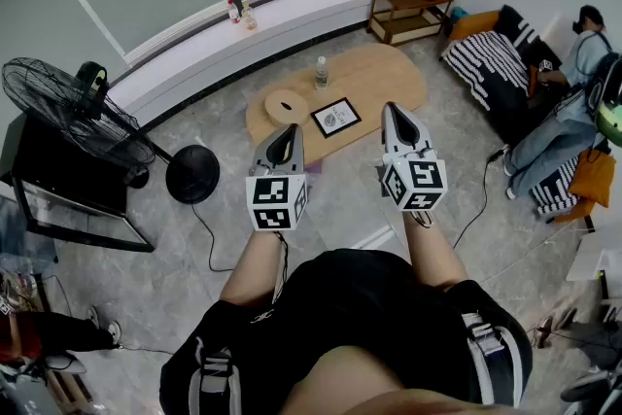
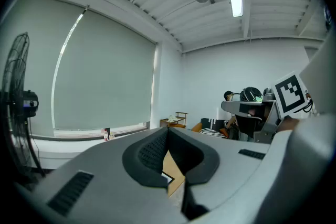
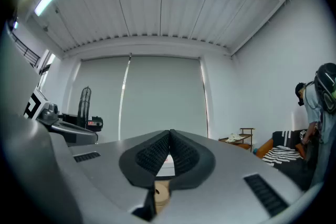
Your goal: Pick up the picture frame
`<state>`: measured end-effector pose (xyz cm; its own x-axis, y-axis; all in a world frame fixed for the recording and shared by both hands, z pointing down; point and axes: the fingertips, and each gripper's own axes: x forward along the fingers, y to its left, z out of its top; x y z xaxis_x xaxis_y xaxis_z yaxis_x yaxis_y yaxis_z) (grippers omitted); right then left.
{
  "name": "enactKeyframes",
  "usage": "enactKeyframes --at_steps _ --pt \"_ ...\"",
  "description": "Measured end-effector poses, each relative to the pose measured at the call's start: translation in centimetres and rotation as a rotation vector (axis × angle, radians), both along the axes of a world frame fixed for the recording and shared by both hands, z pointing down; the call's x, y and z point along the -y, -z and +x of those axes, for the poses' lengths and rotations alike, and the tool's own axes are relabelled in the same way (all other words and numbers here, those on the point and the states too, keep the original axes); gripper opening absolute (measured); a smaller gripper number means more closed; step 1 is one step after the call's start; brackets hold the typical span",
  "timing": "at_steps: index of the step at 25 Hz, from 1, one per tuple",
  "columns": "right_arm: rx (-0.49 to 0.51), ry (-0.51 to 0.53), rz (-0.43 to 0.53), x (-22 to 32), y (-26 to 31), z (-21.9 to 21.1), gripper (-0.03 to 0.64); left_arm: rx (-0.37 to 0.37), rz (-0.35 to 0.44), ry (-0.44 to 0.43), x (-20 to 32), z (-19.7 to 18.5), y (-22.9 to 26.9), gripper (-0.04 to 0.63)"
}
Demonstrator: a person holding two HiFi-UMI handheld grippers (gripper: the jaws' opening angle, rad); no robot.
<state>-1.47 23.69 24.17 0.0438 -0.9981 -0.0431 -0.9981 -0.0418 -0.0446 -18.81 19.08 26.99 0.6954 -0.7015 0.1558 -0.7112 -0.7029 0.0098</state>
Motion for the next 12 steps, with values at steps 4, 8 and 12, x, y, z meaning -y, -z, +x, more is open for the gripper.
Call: enactKeyframes --at_steps 4,8,12 --pt "0.001 0.003 0.000 -2.0 0.0 2.3 0.015 0.011 -0.009 0.004 -1.5 2.8 0.2 0.021" --pt "-0.020 0.026 0.009 -3.7 -0.1 4.3 0.017 0.008 -0.012 -0.002 -3.6 5.5 0.4 0.021" --pt "-0.014 0.040 0.023 -5.0 -0.4 6.6 0.017 0.014 0.006 0.004 -5.2 8.0 0.2 0.021"
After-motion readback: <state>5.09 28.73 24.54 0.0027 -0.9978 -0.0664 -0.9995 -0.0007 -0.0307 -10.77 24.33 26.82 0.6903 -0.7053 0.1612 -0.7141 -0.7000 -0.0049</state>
